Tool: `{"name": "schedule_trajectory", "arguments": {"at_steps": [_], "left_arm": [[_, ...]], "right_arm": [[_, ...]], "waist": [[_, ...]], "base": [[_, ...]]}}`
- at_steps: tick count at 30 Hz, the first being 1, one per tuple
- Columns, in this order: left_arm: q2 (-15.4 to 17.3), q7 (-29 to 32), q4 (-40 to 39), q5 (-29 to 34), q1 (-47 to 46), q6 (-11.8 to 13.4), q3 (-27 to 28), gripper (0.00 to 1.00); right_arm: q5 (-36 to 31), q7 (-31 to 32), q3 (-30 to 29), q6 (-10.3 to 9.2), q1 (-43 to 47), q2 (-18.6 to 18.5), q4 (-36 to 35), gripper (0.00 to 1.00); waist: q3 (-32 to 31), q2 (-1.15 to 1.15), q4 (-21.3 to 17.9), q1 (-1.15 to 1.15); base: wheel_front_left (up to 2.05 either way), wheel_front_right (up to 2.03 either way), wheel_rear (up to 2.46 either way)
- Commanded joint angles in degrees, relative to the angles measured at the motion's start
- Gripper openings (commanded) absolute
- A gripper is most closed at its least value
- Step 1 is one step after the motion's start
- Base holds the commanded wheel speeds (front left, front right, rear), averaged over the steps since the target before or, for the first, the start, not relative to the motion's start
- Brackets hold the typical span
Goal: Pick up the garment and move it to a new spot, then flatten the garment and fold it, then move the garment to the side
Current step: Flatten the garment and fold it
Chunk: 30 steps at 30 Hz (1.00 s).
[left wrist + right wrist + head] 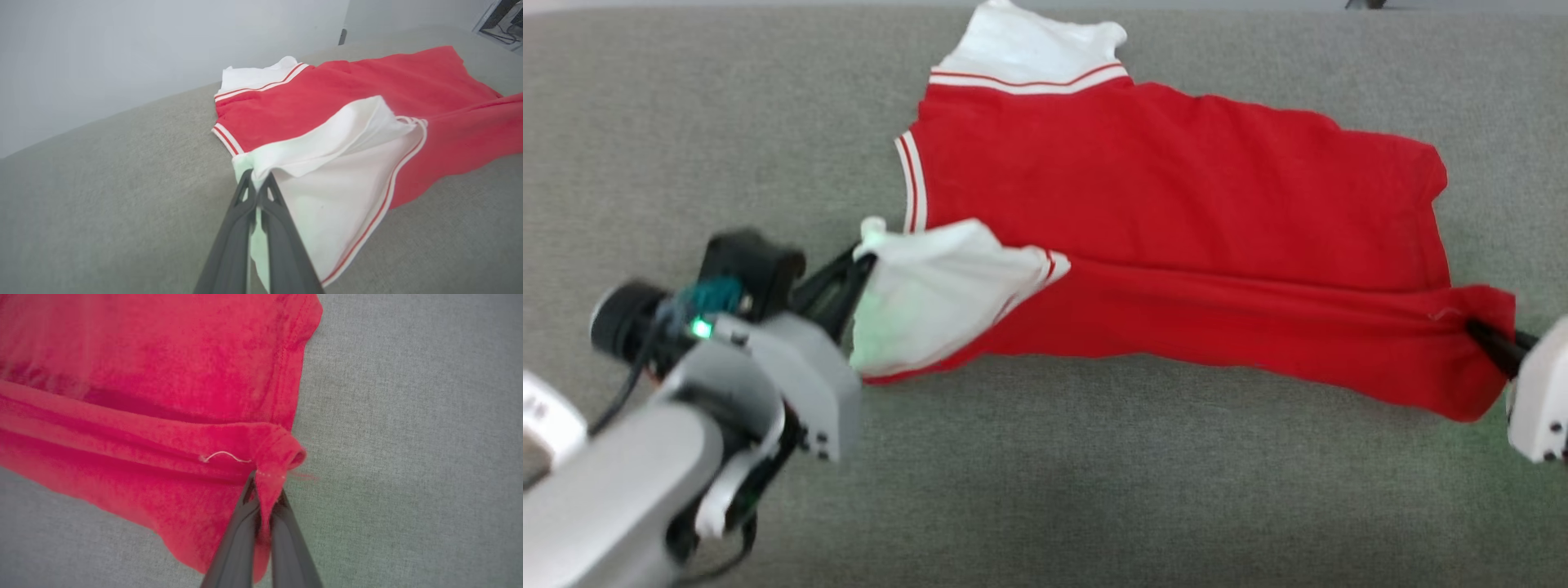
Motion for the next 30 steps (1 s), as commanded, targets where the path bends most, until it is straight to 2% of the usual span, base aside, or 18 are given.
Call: {"name": "schedule_trajectory", "arguments": {"at_steps": [1, 6, 9, 14, 18, 24, 26, 29, 30], "left_arm": [[-0.71, 0.75, 2.07, 0.47, -2.21, -1.57, -0.09, 0.0], [-4.73, 4.51, 10.95, -0.23, -9.26, -8.59, -1.93, 0.0], [-7.09, 7.87, 16.34, -1.34, -12.63, -11.97, -3.2, 0.0], [-10.96, 17.48, 24.78, -5.36, -17.03, -15.55, -5.08, 0.0], [-13.14, 28.2, 31.15, -8.8, -19.39, -15.95, -7.02, 0.0], [-16.18, 42.7, 38.29, -12.83, -23.18, -13.34, -8.82, 0.0], [-16.57, 45.73, 39.46, -12.94, -24.22, -12.4, -9.54, 0.0], [-17.21, 46.53, 39.97, -12.42, -25.95, -11.88, -9.65, 0.0], [-17.41, 45.58, 39.83, -12.41, -26.43, -12.09, -9.16, 0.05]], "right_arm": [[-1.01, 0.8, 0.82, -0.11, -2.07, -0.49, 1.19, 0.0], [0.08, 4.28, 4.75, -0.11, -9.71, 0.4, 6.89, 0.0], [0.61, 6.02, 6.65, -0.1, -13.51, 0.72, 9.94, 0.0], [2.05, 7.8, 9.71, -0.1, -17.22, 1.07, 14.31, 0.0], [2.97, 8.8, 11.89, -0.1, -18.84, 1.15, 16.55, 0.0], [3.57, 8.03, 13.75, -0.1, -21.4, 1.97, 19.87, 0.0], [3.79, 7.79, 14.4, -0.1, -22.12, 2.27, 21.11, 0.0], [3.75, 7.48, 15.23, -0.1, -23.06, 2.8, 23.05, 0.0], [3.69, 7.28, 15.47, -0.1, -23.34, 2.98, 23.8, 0.0]], "waist": [[1.53, 0.0, -0.94, 0.0], [3.53, 0.0, -1.54, 0.0], [4.73, 0.0, -1.53, 0.0], [6.09, 0.0, -1.12, 0.0], [7.15, 0.0, -0.97, 0.0], [8.35, 0.0, -0.9, 0.0], [8.59, 0.0, -0.91, 0.0], [8.74, 0.0, -0.81, 0.0], [8.7, 0.0, -0.76, 0.0]], "base": [[0.0, 0.0, 0.0], [0.0, 0.0, 0.0], [0.0, 0.0, 0.0], [0.0, 0.0, 0.0], [0.0, 0.0, 0.0], [0.0, 0.0, 0.0], [0.0, 0.0, 0.0], [0.0, 0.0, 0.0], [0.0, 0.0, 0.0]]}}
